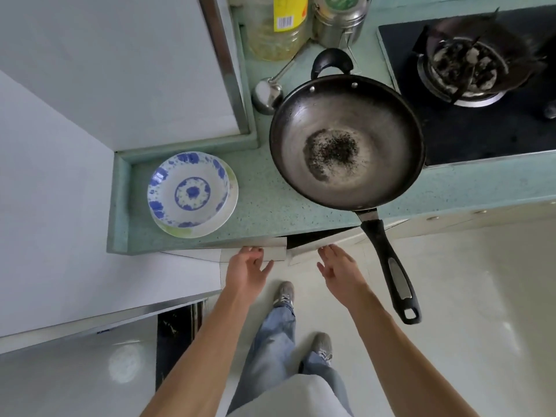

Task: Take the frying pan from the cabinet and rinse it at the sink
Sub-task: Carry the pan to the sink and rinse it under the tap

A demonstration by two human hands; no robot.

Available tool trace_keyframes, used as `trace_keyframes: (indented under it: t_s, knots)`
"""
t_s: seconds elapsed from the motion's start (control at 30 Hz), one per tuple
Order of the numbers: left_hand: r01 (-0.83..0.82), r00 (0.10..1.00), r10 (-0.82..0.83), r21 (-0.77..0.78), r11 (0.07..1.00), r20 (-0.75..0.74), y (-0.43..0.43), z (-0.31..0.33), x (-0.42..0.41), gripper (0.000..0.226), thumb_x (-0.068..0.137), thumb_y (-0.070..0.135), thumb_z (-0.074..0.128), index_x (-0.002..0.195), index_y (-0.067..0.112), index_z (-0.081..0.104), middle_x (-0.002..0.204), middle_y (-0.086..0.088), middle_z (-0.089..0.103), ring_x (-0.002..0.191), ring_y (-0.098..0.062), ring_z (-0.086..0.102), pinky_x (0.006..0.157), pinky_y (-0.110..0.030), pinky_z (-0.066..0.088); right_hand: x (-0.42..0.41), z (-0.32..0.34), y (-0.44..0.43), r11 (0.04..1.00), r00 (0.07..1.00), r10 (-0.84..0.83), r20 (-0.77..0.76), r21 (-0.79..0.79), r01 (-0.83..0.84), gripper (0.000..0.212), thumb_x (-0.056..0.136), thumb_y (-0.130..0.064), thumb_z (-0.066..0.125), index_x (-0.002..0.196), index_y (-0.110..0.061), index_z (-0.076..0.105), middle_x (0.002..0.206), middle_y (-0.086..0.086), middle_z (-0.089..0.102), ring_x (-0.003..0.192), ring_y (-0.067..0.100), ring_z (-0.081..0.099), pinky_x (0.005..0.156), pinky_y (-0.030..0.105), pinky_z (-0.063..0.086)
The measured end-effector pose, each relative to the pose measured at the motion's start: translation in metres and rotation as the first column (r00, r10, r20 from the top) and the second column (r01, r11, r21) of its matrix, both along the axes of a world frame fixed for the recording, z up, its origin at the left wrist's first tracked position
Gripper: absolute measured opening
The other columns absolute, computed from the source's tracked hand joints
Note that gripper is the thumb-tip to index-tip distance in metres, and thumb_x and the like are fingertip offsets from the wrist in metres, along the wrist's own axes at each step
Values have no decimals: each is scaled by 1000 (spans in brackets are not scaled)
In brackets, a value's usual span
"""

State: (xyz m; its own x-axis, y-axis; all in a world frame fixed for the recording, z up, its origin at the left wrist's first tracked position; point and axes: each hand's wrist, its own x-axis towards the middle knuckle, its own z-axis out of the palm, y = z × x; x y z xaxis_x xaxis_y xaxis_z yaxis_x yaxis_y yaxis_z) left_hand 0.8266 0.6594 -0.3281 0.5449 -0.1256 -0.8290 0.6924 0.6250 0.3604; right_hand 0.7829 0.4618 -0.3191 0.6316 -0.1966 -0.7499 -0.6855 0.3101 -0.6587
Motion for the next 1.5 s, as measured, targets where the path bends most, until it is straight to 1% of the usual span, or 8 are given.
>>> trace_keyframes:
  t_s: [0.17, 0.33, 0.47, 0.7, 0.87, 1.0, 1.27, 1.5]
  knots:
    - [-43, 999, 42, -5, 999, -17, -4, -5, 19, 41, 81, -13, 40, 91, 22, 59, 95, 4, 61, 102, -15, 54, 109, -45, 35, 26, -6, 12, 1000, 1000, -11, -23, -20, 11, 49, 87, 25, 19, 90, -7, 55, 113, 10, 57, 142, 29, 36, 110, 32, 34]
    - [-55, 997, 56, 6, 998, -61, -1, -11, 17, 39, 83, -13, 41, 94, 21, 58, 103, 2, 63, 118, -21, 52, 111, -47, 34, 30, -2, 12, 983, 995, -94, -41, 153, 99, 88, 78, 34, 16, 153, -10, 28, 161, 3, 28, 149, 26, 26, 115, 46, 32]
    - [137, 986, -126, 97, 986, -111, -5, 1, 21, 43, 93, -7, 38, 128, 16, 46, 124, -11, 60, 124, -28, 52, 106, -48, 39, 33, 7, 2, 982, 975, 175, -138, -45, -183, 73, 89, 21, 33, 155, -10, 21, 162, 4, 25, 148, 22, 27, 100, 32, 41]
    - [477, 878, -460, 290, 829, -131, -48, 48, 38, 16, 97, 8, 42, 103, 4, 56, 104, -15, 70, 99, -29, 67, 88, -42, 52, 43, 66, 19, 648, 786, 562, -258, -452, -613, 58, 91, -8, 50, 148, -10, 36, 149, 10, 46, 135, 25, 46, 106, 32, 41]
    - [535, 817, -567, 511, 673, -109, -61, 79, 60, 32, 96, 30, 45, 102, 5, 64, 93, -12, 73, 79, -25, 69, 65, -30, 50, 33, 123, -2, 506, 828, 556, 70, -820, -270, 42, 87, -7, 58, 129, -10, 58, 120, 8, 64, 112, 24, 60, 94, 33, 50]
    - [389, 859, -505, 532, 752, 87, -73, 89, 101, 24, 95, 32, 52, 107, 12, 57, 103, -15, 67, 82, -24, 68, 68, -37, 55, 20, 134, -43, 321, 913, 407, -29, -931, -173, 47, 83, -14, 65, 129, -8, 57, 121, 13, 60, 111, 31, 55, 96, 38, 48]
    - [410, 846, -529, 552, 726, 67, -86, 81, 138, 25, 88, 5, 57, 113, 6, 53, 101, -15, 62, 71, -21, 63, 57, -32, 57, -3, 126, -64, 556, 866, 334, -372, -664, -500, 31, 84, -32, 57, 112, -18, 59, 98, 5, 67, 86, 24, 66, 70, 37, 53]
    - [439, 852, -519, 439, 784, 75, -79, 75, 145, 16, 83, -3, 56, 84, 13, 54, 77, -10, 59, 74, -22, 59, 67, -37, 55, -11, 112, -61, 822, 951, 217, -219, -484, -299, 18, 90, -25, 56, 93, -9, 63, 73, 4, 76, 58, 17, 73, 57, 31, 62]
